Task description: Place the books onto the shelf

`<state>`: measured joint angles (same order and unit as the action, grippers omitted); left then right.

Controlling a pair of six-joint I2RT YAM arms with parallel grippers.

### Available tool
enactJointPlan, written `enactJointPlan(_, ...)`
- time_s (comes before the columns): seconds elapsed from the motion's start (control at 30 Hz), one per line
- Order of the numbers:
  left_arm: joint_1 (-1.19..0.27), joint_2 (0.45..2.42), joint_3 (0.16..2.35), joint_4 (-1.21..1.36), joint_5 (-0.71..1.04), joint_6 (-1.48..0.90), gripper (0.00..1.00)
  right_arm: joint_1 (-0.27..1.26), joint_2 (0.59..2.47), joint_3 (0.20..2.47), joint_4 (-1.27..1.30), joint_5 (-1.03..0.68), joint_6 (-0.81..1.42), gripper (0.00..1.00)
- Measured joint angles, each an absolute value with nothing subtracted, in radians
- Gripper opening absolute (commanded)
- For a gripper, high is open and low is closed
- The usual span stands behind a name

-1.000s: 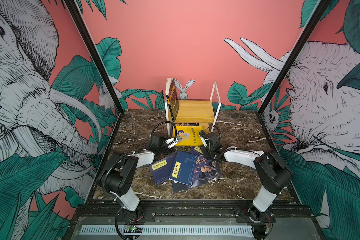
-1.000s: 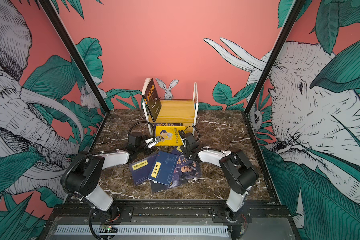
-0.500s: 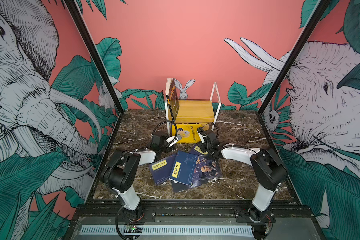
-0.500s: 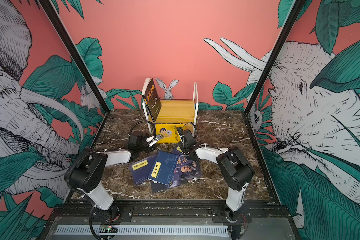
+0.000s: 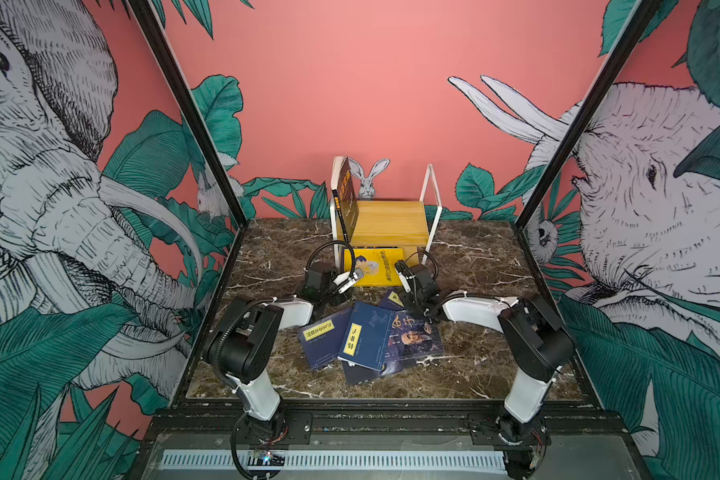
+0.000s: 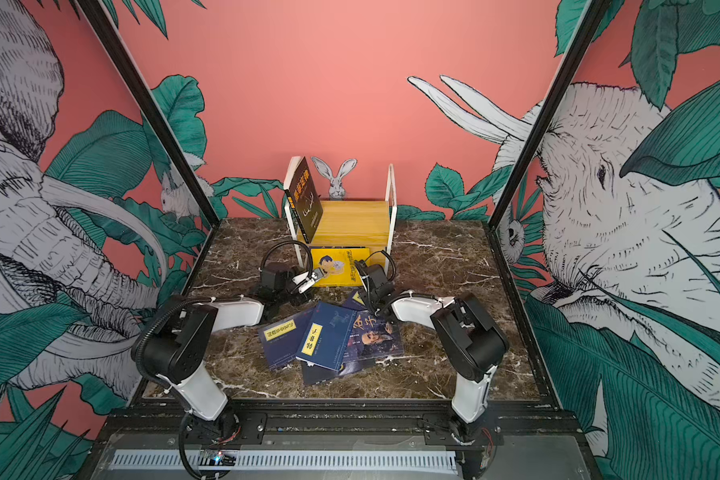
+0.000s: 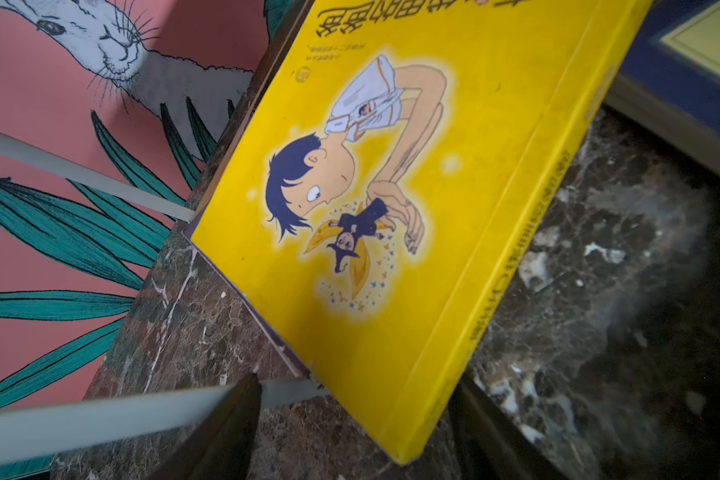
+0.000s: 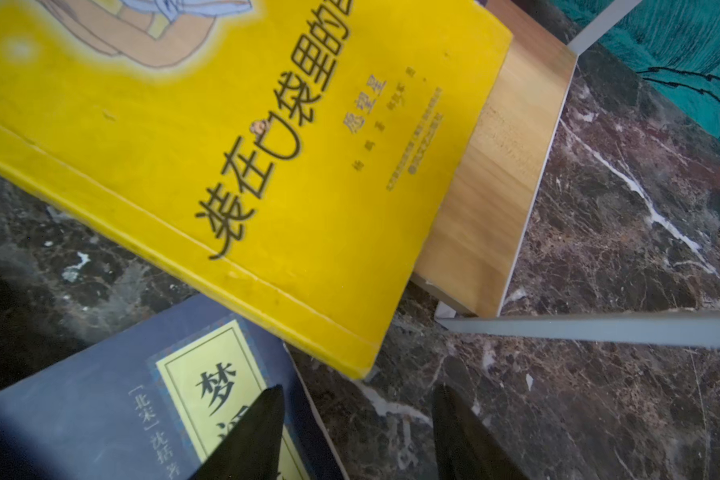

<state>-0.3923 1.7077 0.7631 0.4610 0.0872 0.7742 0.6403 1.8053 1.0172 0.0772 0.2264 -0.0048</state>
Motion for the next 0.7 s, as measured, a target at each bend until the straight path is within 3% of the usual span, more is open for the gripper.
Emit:
enactJointPlan(0.17,-0.395,1.708,0.764,0.457,0.082,0.765,0.80,0.640,1.849,1.095,0.056,0.215,-0.015,0.47)
enactJointPlan(0.4,-0.401,1.677,0.760,0.415,0.067,0.756,0.89,0.640,1.863,1.161,0.030,0.202,-0.014,0.47)
enactJointPlan(0.7,-0.342,1.623,0.765,0.394,0.058,0.721,0.93,0.643,1.893,1.172,0.033,0.193,-0.002,0.48)
